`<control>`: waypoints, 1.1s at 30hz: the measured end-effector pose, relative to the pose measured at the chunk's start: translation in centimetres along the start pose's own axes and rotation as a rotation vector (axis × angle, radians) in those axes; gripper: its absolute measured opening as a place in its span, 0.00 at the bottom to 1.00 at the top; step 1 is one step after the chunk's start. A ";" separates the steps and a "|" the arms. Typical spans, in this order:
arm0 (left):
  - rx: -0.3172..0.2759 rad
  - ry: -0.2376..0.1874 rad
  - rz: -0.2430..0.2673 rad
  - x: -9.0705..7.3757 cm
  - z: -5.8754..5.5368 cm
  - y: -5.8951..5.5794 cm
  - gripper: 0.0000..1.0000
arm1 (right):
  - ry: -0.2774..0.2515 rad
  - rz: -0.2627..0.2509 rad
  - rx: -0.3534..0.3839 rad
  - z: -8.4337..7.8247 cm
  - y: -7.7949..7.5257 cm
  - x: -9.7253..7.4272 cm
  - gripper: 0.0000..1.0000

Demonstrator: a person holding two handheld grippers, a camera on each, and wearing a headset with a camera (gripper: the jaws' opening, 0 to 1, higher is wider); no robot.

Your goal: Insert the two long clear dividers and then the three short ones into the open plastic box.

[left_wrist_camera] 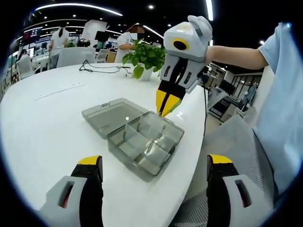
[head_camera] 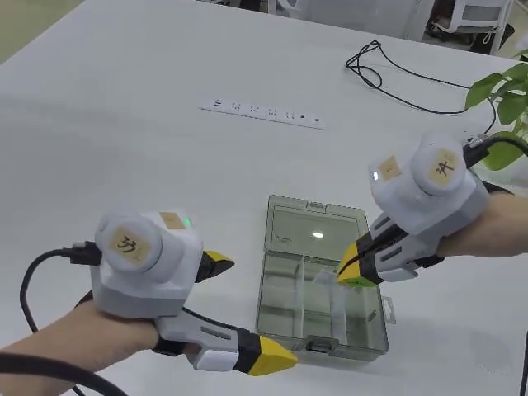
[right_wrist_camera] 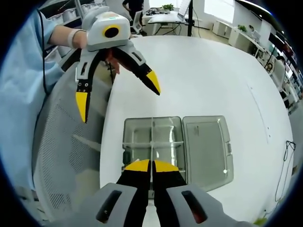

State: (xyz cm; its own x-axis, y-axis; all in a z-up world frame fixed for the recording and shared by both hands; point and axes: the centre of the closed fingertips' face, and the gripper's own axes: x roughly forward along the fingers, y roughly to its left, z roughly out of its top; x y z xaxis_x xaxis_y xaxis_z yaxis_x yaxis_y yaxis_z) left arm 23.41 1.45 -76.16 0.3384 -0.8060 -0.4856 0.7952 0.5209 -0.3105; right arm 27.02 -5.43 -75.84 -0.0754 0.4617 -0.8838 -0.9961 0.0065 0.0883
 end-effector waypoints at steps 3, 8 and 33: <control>-0.001 0.001 0.002 0.0 -0.1 0.1 0.93 | -0.007 0.003 -0.012 -0.1 -0.1 0.1 0.02; -0.005 0.002 0.002 0.0 -0.2 0.1 0.92 | -0.011 0.003 -0.023 -0.1 -0.2 0.1 0.02; -0.009 -0.003 -0.002 0.1 -0.1 -0.1 0.92 | 0.094 -0.001 -0.045 -1.0 -0.1 3.5 0.02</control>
State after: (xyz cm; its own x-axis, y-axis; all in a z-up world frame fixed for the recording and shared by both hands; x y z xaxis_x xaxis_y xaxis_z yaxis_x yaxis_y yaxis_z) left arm 23.36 1.37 -76.23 0.3387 -0.8078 -0.4824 0.7911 0.5221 -0.3189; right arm 26.79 -4.74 -79.37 -0.0763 0.3763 -0.9234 -0.9971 -0.0337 0.0686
